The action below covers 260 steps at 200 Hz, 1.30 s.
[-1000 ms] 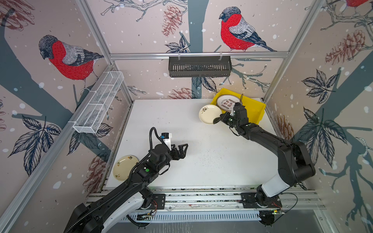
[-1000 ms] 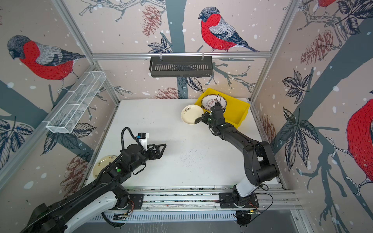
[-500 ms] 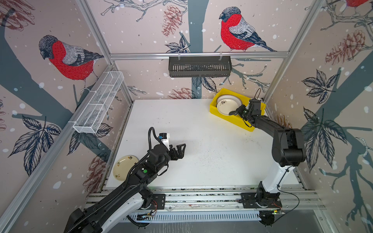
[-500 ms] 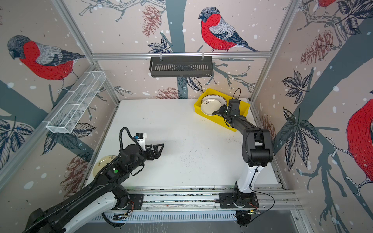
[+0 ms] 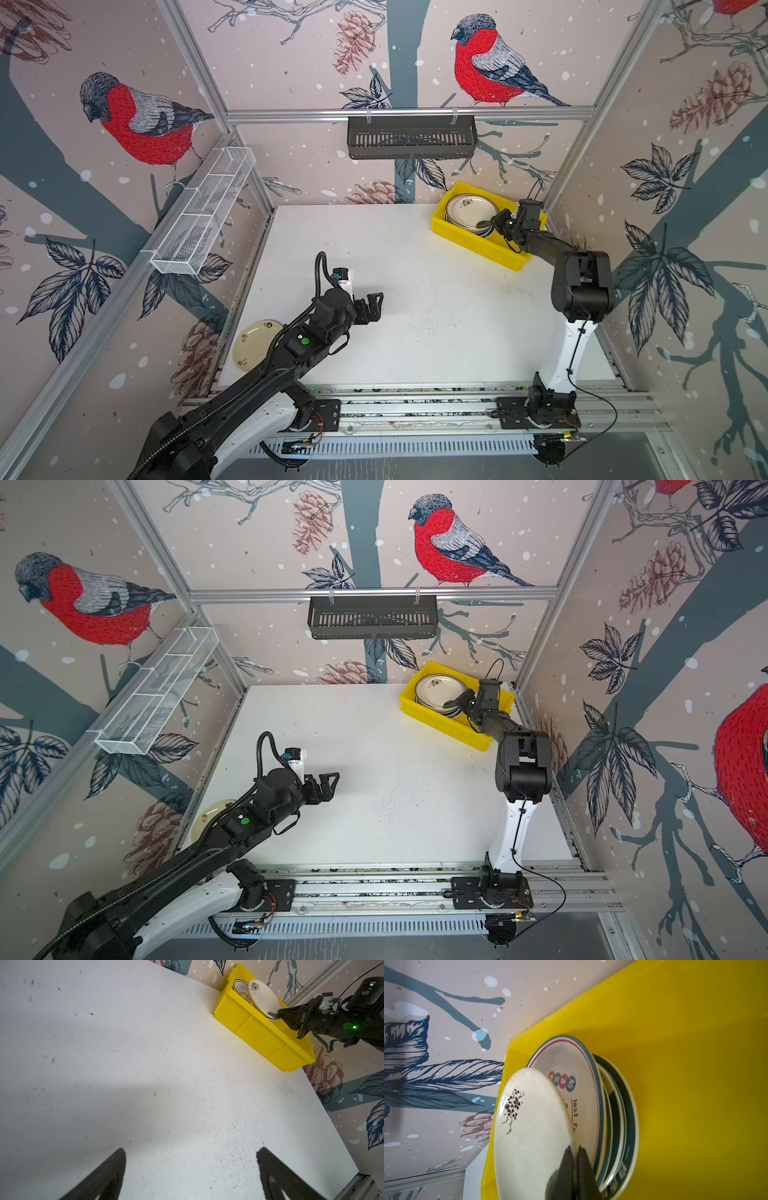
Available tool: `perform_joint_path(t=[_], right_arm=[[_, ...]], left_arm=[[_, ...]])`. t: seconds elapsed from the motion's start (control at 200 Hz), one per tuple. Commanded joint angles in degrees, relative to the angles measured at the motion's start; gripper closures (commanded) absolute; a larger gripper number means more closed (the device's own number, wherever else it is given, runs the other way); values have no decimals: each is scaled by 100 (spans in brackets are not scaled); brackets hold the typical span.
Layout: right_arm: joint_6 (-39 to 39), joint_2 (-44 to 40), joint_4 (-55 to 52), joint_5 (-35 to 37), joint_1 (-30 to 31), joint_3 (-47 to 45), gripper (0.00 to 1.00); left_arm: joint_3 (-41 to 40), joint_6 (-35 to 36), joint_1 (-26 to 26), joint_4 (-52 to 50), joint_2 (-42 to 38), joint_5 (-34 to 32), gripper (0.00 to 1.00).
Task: Place the plates into the plastic bin on the countertop
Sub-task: Place the plate in the plastic bin, then move the plate to the middle-left of the table.
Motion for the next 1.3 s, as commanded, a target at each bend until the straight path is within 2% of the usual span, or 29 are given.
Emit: perform_joint_path(t=[0.0,0.005,0.015,0.02,0.045,0.165,0.24,0.375,0.485,0.575,0.635,0.68,0.77,0.861,1.041,1.156,1.296], right_arm=[[-90,99,35,-164,-14,269,50],[-107,104,42,-193,-12,292,44],[-116,110,43,-208,-11,302,42],[-127,116,50,-245,-11,315,36],[-169,126,82,-342,-4,352,28],[-388,50,179,-728,15,398,8],[-488,-103,73,-863,16,343,0],[-747,-874,-3,-877,183,-270,1],[-1253,-1868,-519,-102,693,-859,1],[-1586,-2731,-651,501,1434,-1533,1],[-1675,-3238,-432,591,1990,-2118,1],[-1656,-3523,-233,389,2312,-2510,1],[-1330,-4006,114,100,2598,-3236,1],[-1180,-4470,193,-29,2700,-3692,1],[-1406,-5430,-454,40,2842,-4122,1],[-1405,-6052,-658,-1,2857,-4423,1],[-1473,-6714,-779,34,2863,-4827,0]], left_arm=[[128,95,17,-92,114,-172,2],[129,100,17,-94,122,-175,2],[136,107,17,-101,133,-181,2],[142,106,17,-107,145,-184,2],[174,124,16,-132,183,-197,2],[368,144,17,-359,356,-369,2],[520,75,17,-597,409,-597,2],[1026,-284,30,-1643,550,-1526,2],[1496,-589,71,-2787,741,-2182,2],[1710,-1072,113,-3593,842,-2483,2],[1708,-1282,193,-3887,820,-2444,2],[1671,-1402,287,-4050,778,-2370,2],[1574,-1579,545,-4296,666,-2116,2],[1439,-1688,777,-4450,545,-2041,2],[1232,-1996,1202,-4794,475,-2171,2],[1180,-1928,1555,-4811,519,-2104,3],[1200,-1529,2410,-4693,839,-1450,3]])
